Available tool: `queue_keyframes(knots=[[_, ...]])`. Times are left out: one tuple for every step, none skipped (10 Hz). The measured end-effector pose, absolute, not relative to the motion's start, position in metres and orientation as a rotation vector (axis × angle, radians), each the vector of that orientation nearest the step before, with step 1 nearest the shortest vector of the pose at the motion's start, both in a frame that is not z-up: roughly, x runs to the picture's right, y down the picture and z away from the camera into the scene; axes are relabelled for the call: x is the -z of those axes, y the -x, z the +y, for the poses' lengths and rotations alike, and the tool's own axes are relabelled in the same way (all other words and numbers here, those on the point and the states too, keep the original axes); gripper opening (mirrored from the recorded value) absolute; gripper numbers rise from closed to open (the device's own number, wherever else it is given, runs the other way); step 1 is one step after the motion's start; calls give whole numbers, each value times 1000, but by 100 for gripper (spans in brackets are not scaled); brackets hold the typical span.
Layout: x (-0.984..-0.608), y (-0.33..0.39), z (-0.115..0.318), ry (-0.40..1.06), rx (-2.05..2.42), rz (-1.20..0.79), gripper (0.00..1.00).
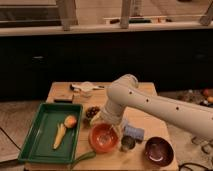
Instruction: Place fork in red bowl
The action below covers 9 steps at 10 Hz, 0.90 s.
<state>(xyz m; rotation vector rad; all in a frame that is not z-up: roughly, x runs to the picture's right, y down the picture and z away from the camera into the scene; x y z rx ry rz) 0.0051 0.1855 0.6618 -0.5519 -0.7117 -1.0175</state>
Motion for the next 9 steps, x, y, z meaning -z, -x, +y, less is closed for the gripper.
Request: queue_keyframes(knots=[[-661,-6,184,544,1014,-716,80],[-660,-8,183,539,1014,-717,80],[-660,-8,181,534,1015,-719,80],[-659,-8,180,529,1017,-721,80],[-658,-9,178,524,1017,-722,80],[-658,-10,177,520,1017,-721,80],[-658,-10,177,518,1017,-722,80],[-658,-10,177,518,1017,-722,80],[-657,-10,177,518,1018,-722,80]])
